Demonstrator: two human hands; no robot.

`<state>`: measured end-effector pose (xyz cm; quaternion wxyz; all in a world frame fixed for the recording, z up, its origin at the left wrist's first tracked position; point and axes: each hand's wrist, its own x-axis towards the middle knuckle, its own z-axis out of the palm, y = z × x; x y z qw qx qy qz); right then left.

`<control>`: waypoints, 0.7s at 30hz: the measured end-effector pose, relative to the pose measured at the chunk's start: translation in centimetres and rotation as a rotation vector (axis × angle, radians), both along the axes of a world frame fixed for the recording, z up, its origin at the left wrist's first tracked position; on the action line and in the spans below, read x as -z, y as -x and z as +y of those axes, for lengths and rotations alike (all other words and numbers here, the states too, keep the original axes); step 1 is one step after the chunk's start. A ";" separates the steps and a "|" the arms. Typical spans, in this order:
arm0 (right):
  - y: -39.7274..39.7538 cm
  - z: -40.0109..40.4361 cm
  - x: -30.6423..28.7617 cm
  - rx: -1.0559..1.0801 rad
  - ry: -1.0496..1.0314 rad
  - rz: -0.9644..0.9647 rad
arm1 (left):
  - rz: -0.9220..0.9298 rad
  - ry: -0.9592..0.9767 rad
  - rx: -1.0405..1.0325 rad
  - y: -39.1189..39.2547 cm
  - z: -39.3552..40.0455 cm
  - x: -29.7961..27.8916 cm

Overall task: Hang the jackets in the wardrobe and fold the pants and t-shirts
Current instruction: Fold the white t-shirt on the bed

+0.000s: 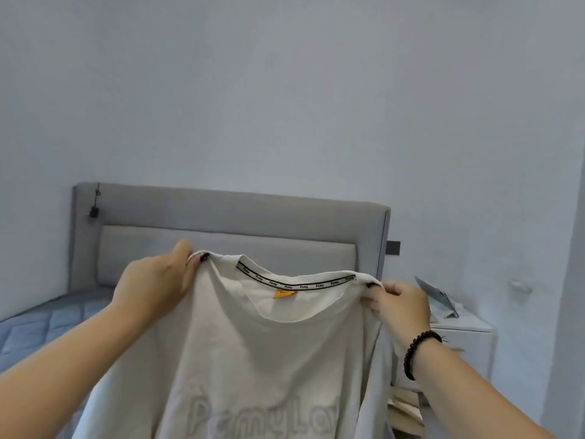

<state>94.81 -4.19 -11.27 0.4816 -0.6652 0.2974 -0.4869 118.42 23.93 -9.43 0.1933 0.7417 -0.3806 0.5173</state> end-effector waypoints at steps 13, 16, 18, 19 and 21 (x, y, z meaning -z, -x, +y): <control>-13.7 -13.1 16.2 -0.138 -0.334 0.300 | 0.196 -0.518 -0.104 -15.3 -12.4 17.4; -19.9 -17.7 15.5 -0.137 -0.405 0.211 | 0.493 -0.174 -0.217 -18.4 -18.1 17.0; -23.7 -20.5 16.4 -0.094 -0.387 0.144 | 0.756 0.089 -0.276 -19.0 -21.6 18.3; -24.9 -21.3 17.5 -0.080 -0.350 0.164 | 0.886 0.157 -0.297 -18.6 -23.0 19.5; -26.3 -21.7 20.4 -0.163 -0.271 0.273 | 1.114 0.179 -0.261 -16.6 -24.9 23.9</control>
